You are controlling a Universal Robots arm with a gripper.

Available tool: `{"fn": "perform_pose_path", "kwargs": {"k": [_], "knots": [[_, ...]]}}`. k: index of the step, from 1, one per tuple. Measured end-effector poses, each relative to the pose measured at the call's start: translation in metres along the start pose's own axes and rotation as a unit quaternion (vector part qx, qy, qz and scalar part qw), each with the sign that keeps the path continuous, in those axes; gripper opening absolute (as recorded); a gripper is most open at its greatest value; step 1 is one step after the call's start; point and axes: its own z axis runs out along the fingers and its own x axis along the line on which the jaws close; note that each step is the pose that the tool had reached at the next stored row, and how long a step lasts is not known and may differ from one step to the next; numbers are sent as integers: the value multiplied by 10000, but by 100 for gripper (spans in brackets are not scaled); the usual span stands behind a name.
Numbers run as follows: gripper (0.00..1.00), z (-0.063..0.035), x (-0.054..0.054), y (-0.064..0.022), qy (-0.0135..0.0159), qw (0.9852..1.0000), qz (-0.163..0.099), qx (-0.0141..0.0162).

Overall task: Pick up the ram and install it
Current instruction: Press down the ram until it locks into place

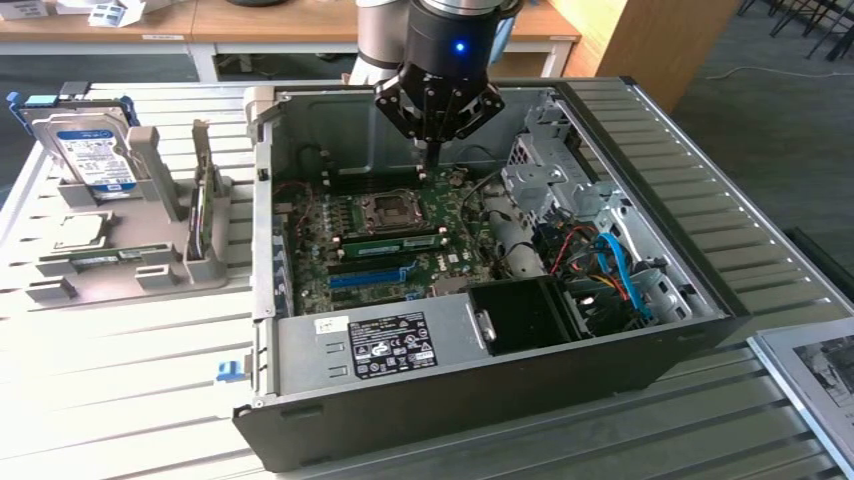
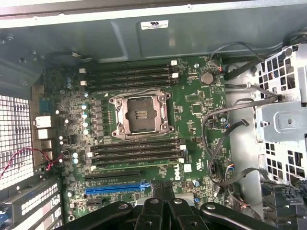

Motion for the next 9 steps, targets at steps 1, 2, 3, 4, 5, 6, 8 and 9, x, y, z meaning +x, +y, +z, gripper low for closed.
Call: {"fn": "perform_pose_path", "kwargs": {"k": [1, 2, 3, 4, 5, 6, 8, 9], "knots": [[10, 0, 0, 0, 0, 10000, 0, 0], [10, 0, 0, 0, 0, 10000, -1, 0], [10, 0, 0, 0, 0, 10000, -5, 0], [10, 0, 0, 0, 1, 10000, -15, 0], [10, 0, 0, 0, 1, 10000, -26, 0], [10, 0, 0, 0, 2, 10000, -38, 0], [10, 0, 0, 0, 5, 10000, -87, 0], [10, 0, 0, 0, 6, 9999, -116, 0]]}}
